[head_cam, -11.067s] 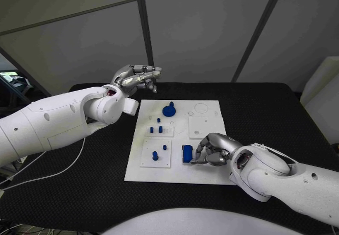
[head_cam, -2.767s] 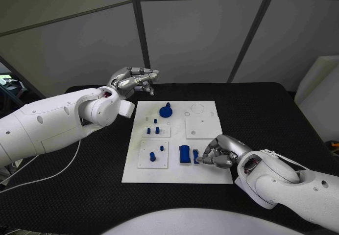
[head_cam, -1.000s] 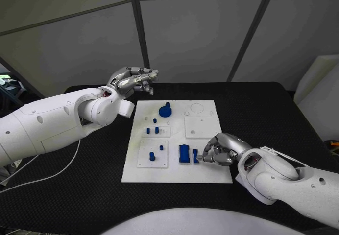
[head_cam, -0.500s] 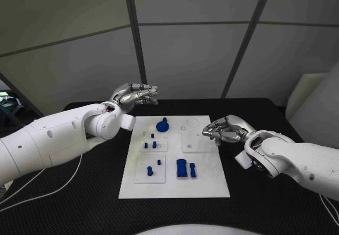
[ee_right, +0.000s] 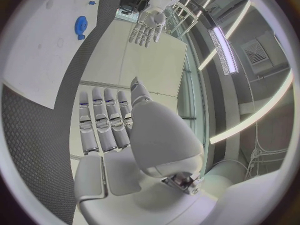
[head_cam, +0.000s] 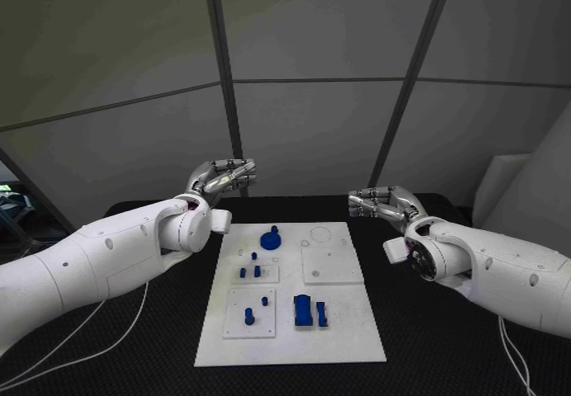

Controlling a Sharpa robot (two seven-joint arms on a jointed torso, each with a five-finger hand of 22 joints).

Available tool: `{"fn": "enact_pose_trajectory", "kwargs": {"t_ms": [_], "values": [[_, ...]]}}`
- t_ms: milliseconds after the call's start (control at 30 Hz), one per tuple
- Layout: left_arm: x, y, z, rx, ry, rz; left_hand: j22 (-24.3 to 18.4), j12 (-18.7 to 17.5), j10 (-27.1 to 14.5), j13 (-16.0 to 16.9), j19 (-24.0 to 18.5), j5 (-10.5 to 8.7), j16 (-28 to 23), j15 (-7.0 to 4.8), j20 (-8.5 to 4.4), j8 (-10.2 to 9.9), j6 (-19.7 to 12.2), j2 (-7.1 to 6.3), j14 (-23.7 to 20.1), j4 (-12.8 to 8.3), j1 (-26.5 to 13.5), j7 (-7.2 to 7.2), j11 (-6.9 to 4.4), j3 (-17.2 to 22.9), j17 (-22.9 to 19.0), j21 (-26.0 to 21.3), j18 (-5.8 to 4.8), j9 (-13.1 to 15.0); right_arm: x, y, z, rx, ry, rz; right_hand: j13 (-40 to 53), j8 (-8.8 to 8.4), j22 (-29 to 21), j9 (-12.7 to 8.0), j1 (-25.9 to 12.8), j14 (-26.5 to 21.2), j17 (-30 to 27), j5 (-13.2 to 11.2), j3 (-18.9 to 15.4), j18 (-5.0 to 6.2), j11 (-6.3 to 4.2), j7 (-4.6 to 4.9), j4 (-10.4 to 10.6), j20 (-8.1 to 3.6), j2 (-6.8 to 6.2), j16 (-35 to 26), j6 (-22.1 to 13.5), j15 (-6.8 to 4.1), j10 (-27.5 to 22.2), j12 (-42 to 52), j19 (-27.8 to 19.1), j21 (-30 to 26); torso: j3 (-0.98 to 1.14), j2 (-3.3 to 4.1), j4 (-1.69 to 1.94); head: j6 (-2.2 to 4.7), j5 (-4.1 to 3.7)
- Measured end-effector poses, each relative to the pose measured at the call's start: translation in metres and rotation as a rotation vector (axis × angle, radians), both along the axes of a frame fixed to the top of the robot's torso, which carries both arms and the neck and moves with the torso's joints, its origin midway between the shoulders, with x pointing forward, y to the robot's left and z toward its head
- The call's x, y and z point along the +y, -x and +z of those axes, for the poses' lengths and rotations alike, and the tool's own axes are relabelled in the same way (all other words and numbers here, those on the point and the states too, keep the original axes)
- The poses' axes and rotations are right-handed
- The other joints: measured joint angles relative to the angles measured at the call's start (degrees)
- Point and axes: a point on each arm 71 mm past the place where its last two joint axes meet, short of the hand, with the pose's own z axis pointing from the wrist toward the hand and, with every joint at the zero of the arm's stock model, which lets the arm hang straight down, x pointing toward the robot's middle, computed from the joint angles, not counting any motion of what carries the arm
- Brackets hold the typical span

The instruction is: Assemble the parts on the task board

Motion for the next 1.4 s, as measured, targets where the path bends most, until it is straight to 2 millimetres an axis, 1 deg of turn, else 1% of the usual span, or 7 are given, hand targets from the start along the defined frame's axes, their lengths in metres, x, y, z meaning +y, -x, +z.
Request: {"fn": "enact_pose_trajectory", "kwargs": {"t_ms": [233,267,567,633,667,967,1400], "values": [[-0.002,0.003,-0.002,0.003,0.001,0.007,-6.1,-2.0,-10.4,-1.9,-8.6,-2.18,-3.6,-1.66,-3.12,-2.2,-10.3,3.36,-9.8,-2.2,-14.8,-1.55,-1.95,-3.7,-2.2,-2.0,-0.32,-2.1,0.001,0.001,-0.001,-0.003,-0.007,-0.001,-3.8,-2.09,-6.0,-2.8,-16.4,-10.2,-3.2,-1.6,1.6,-0.51,-1.22,-1.74,-2.3,-2.55,-2.17,-2.7,-9.9,-1.29,-10.6,-2.1,-7.0,-4.0,0.1,-0.05,0.32,0.37,-0.13],[-0.004,0.005,-0.003,0.007,0.002,0.002,-6.7,-2.2,-12.1,-2.2,-9.8,-2.5,-3.9,-1.96,-3.63,-2.5,-12.0,3.63,-11.4,-2.6,-17.3,-1.78,-2.27,-4.0,-2.5,-2.2,-2.62,-2.4,0.003,0.003,-0.001,-0.001,-0.009,0.001,-4.1,-2.34,-6.7,-3.1,-19.2,-12.1,-3.5,-1.9,1.8,-1.03,-1.56,-2.07,-3.0,-3.08,-2.48,-2.9,-11.7,-1.6,-12.6,-2.3,-8.5,-4.3,0.13,-0.05,0.46,0.55,-0.25],[-0.029,0.041,-0.019,0.049,-0.003,-0.015,-11.6,-3.1,-25.1,-3.3,-18.6,-5.34,-4.9,-5.23,-7.73,-3.3,-25.1,4.95,-24.0,-4.1,-36.4,-5.96,-5.05,-6.6,-3.6,-3.1,-2.74,-3.5,0.032,0.03,0.002,-0.004,-0.071,-0.002,-7.7,-3.33,-12.0,-6.8,-39.7,-25.7,-7.6,-5.6,5.7,-3.19,-4.19,-4.79,-6.7,-7.06,-3.83,-3.8,-24.8,-4.95,-26.8,-3.1,-19.0,-5.2,0.72,-0.21,3.02,2.74,-1.59],[-0.037,0.055,-0.023,0.061,-0.008,-0.011,-12.5,-3.1,-27.7,-3.3,-20.3,-5.94,-5.2,-6.46,-8.5,-3.3,-27.6,5.05,-26.4,-4.1,-40.2,-6.47,-6.47,-7.2,-3.6,-3.1,-6.65,-3.5,0.039,0.04,0.003,-0.006,-0.093,-0.018,-8.7,-3.33,-13.0,-7.7,-43.7,-28.3,-7.9,-6.5,6.4,-3.19,-5.53,-5.31,-6.9,-7.84,-3.94,-3.8,-27.4,-6.07,-29.6,-3.3,-21.0,-5.5,0.8,-0.24,3.35,2.89,-1.68],[-0.04,0.06,-0.024,0.065,-0.011,-0.007,-12.9,-3.1,-28.7,-3.3,-20.9,-6.48,-5.2,-6.84,-8.85,-3.3,-28.6,5.09,-27.4,-4.2,-41.7,-6.64,-6.92,-7.4,-3.7,-3.1,-6.67,-3.6,0.041,0.043,0.003,-0.007,-0.102,-0.029,-9.0,-3.33,-13.4,-8.0,-45.3,-29.4,-8.1,-6.8,6.6,-3.23,-6.09,-5.81,-7.1,-8.13,-3.99,-3.8,-28.4,-6.45,-30.7,-3.3,-21.9,-5.5,0.82,-0.25,3.45,2.92,-1.69],[-0.052,0.089,-0.027,0.069,-0.053,0.069,-15.8,-3.1,-36.5,-3.5,-26.2,-10.27,-5.2,-8.68,-11.71,-3.6,-36.3,5.26,-34.9,-4.4,-53.0,-7.37,-9.28,-11.5,-3.8,-3.1,-6.75,-3.7,0.047,0.061,0.007,-0.018,-0.137,-0.142,-10.4,-3.54,-16.7,-9.3,-57.9,-37.8,-8.6,-8.1,7.5,-7.63,-8.72,-9.64,-7.4,-10.83,-4.14,-4.0,-36.5,-8.24,-39.5,-3.3,-28.2,-5.5,0.9,-0.27,3.82,2.98,-1.72],[-0.049,0.091,-0.026,0.054,-0.082,0.129,-20.8,-3.3,-43.5,-3.5,-30.8,-11.03,-5.2,-9.18,-16.11,-3.6,-43.4,5.3,-41.6,-4.3,-63.3,-7.51,-9.84,-12.4,-3.8,-3.1,-6.74,-3.7,0.042,0.061,0.008,-0.029,-0.138,-0.216,-10.7,-3.54,-21.7,-9.5,-69.2,-45.2,-8.7,-8.3,7.6,-8.54,-9.31,-10.68,-7.6,-15.32,-4.18,-4.0,-43.7,-8.7,-47.3,-3.6,-34.0,-5.5,0.91,-0.27,3.87,2.98,-1.73]]}}
